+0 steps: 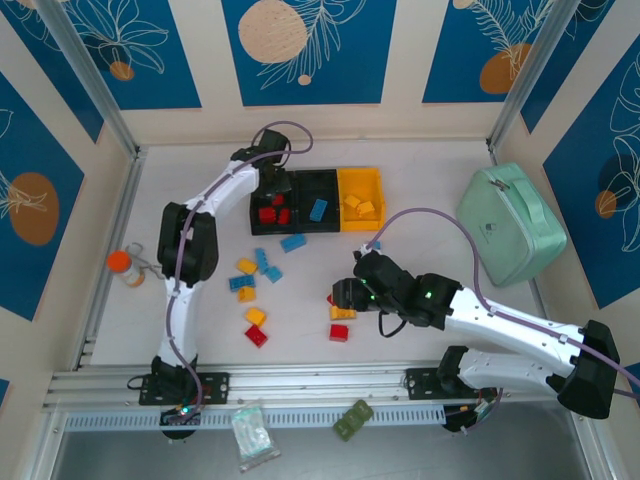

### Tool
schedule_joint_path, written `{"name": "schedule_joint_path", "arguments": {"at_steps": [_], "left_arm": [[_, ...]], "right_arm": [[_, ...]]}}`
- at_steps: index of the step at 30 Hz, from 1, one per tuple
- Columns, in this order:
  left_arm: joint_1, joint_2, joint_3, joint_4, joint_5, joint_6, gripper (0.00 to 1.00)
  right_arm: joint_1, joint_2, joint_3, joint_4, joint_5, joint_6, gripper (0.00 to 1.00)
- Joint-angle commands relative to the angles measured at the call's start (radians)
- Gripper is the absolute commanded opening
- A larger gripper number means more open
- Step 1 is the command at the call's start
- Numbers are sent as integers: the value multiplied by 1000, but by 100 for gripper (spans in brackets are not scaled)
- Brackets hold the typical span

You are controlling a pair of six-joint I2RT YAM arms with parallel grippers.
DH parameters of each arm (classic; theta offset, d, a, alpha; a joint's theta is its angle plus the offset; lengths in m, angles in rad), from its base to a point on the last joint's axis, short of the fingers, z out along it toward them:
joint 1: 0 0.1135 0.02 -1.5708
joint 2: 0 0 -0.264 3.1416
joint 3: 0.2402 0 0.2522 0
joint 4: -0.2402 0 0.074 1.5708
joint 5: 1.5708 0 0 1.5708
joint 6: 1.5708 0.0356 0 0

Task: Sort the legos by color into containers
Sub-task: Place the lego in the container, then pick up the lego from the center of the table.

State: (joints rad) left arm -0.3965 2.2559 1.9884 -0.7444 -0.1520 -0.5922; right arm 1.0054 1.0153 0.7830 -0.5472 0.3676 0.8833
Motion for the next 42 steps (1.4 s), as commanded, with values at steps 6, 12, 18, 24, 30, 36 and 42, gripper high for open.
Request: {"name": "schedule_joint_path", "arguments": {"at_steps": [6, 12, 18, 24, 30, 36, 42], "left_arm": [[11, -17, 18, -43, 0, 13, 50], [0, -170, -120, 9, 36, 17, 50], [-24, -397, -370, 64, 92, 50, 50], [-34, -580, -578, 47, 153, 103, 51], [-36, -738, -750, 23, 152, 114, 55], [-36, -763, -843, 62, 155, 83, 56], [-40, -722, -893, 138, 161, 35, 56]], "right_arm": [[-13, -15, 10, -17, 12, -11, 54], [-14, -7, 22, -13, 9, -24, 54], [-14, -9, 25, -10, -3, -32, 54], [3, -13, 23, -21, 0, -30, 55], [20, -19, 9, -26, 1, -25, 57], [27, -14, 0, -12, -1, -17, 57], [37, -15, -10, -16, 5, -5, 57]]}}
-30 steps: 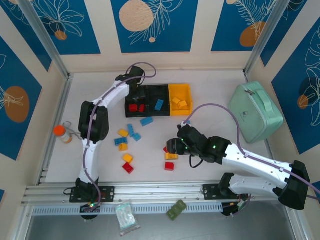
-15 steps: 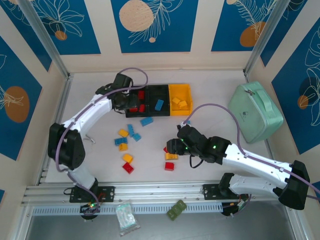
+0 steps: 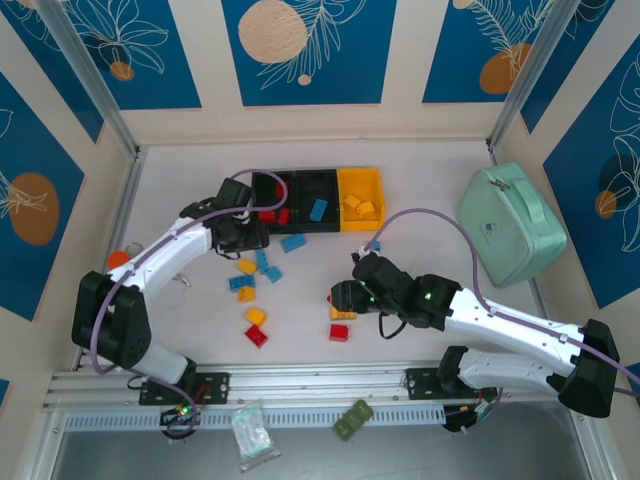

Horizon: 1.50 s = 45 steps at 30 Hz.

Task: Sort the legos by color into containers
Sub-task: Pick up the lego from the center of the table.

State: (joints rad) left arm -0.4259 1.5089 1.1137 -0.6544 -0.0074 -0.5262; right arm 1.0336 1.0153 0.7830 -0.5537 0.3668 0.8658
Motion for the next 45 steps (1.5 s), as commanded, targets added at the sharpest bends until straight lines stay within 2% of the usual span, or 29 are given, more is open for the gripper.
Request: {"name": "schedule_joint_path", "arguments": {"at_steps": [1, 9, 17, 20, 24, 29, 38, 45], "left_arm": [[-13, 36, -18, 52, 14, -35, 56], [-31, 143, -8, 89, -12, -56, 55], [-41, 248, 13, 84, -60, -67, 48], [-43, 265, 15, 93, -58, -66, 42], [-46, 283, 28, 91, -57, -61, 27], [-48, 281, 38, 81, -56, -58, 19], [-75, 231, 100, 31, -35, -41, 16], [-116, 231, 195, -3, -24, -38, 16]], "right_arm": [[10, -14, -14, -8, 6, 16, 57], [12, -14, -36, 6, 7, 33, 57], [10, -20, -44, -3, 18, 33, 57], [6, -26, -51, 2, 17, 34, 57], [-1, -27, -57, 8, 12, 33, 57], [-7, -27, -64, 13, 8, 34, 57], [-19, -37, -54, 9, 11, 24, 57], [-74, -80, -57, -16, -21, 30, 57]]}}
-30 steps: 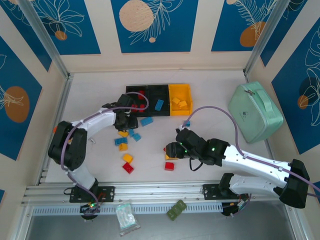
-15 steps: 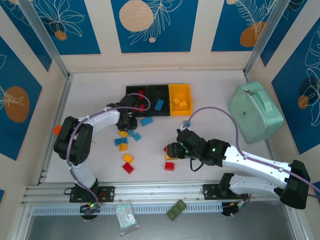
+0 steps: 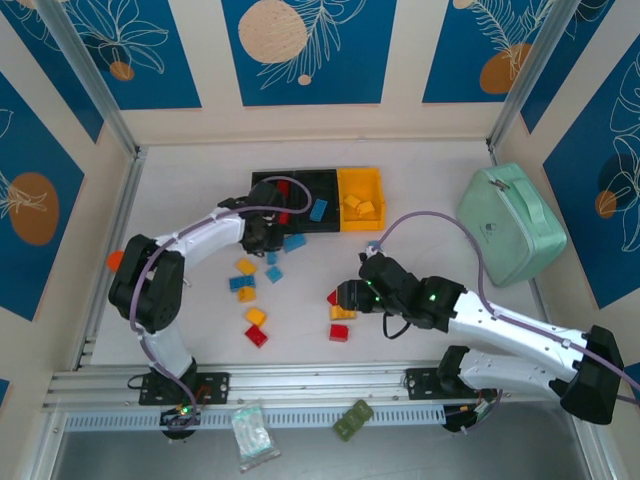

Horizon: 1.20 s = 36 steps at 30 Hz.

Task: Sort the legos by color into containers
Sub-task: Pick up the lego from the center of the table, then place the lego in the container.

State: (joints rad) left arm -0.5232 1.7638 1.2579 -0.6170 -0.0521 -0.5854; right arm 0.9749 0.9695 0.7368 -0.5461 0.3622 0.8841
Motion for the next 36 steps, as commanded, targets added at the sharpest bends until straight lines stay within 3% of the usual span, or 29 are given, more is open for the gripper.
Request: {"name": "schedule_joint_path", "arguments": {"at_steps": [1, 13, 30, 36], "left_arm": [[-26, -16, 71, -46, 23, 22, 16], [-98, 168, 398, -119, 26, 30, 16], [-101, 539, 925, -233, 44, 44, 15], [-100, 623, 1022, -262, 31, 38, 15]], "right_arm": [[-23, -44, -13, -31, -16, 10, 57], [-65, -135, -47, -76, -23, 18, 57], [-79, -185, -80, -114, -13, 43, 57], [-84, -187, -78, -118, -10, 42, 57]]}}
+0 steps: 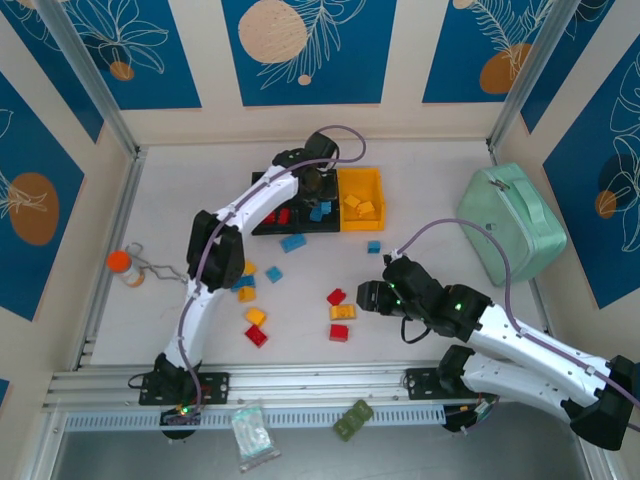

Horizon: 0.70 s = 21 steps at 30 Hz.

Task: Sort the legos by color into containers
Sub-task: Place the lego in the container.

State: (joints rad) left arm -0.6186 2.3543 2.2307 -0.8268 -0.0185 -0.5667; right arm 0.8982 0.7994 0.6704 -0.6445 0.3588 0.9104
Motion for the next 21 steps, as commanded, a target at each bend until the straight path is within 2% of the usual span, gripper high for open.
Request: {"name": "schedule_joint_path", "arguments": {"at_steps": [1, 4, 8, 12, 18, 21], "left_arm": [[-5, 39, 55, -51, -3, 16, 15], [-5, 53, 59, -44, 2, 7, 19], [-6, 54, 58, -40, 8, 2, 35], [-9, 31, 51, -42, 8, 5, 44], [-13, -70, -37, -16, 6, 13, 44], [-18, -166, -162, 27, 16, 21, 44]], "right_arm": [[-9, -18, -12, -20, -7, 16, 57], [-11, -19, -12, -23, -8, 15, 57], [-13, -21, -18, -23, -8, 18, 57], [-15, -22, -30, -10, -14, 22, 57], [-15, -17, -23, 0, -17, 17, 57], [-15, -14, -15, -1, -17, 10, 57]]}}
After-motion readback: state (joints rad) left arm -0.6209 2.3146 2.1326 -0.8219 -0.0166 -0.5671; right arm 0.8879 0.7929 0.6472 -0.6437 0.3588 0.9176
